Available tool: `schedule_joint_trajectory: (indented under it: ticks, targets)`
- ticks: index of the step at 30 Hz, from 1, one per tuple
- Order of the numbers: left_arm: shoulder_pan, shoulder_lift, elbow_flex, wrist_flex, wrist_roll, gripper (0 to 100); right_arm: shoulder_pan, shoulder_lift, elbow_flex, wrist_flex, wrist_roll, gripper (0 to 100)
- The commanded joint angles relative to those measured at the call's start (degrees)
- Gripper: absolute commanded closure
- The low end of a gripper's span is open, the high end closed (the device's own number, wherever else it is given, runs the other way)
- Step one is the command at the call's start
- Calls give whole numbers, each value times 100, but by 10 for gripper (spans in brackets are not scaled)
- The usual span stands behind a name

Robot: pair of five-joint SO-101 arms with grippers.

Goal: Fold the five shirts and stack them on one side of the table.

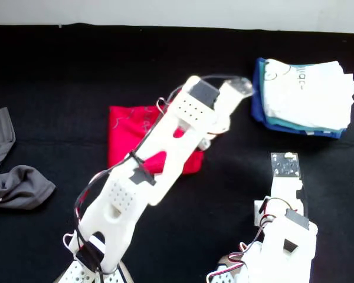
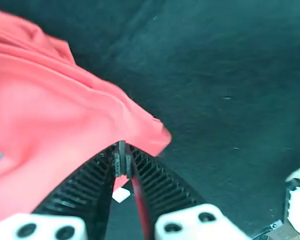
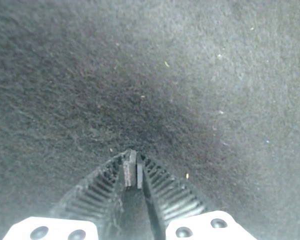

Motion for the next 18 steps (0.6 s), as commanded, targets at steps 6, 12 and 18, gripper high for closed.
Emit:
schedule_joint_trajectory:
  ticks: [6, 12, 18]
  targets:
    - [-268, -330, -189, 35, 18, 992, 84, -4, 127, -207, 18, 991]
    - [-1200, 497, -224, -1222, 114, 992, 84, -4, 127, -207, 18, 991]
    - [-1710, 1068, -233, -2400, 1081, 992, 84, -4, 127, -207, 18, 991]
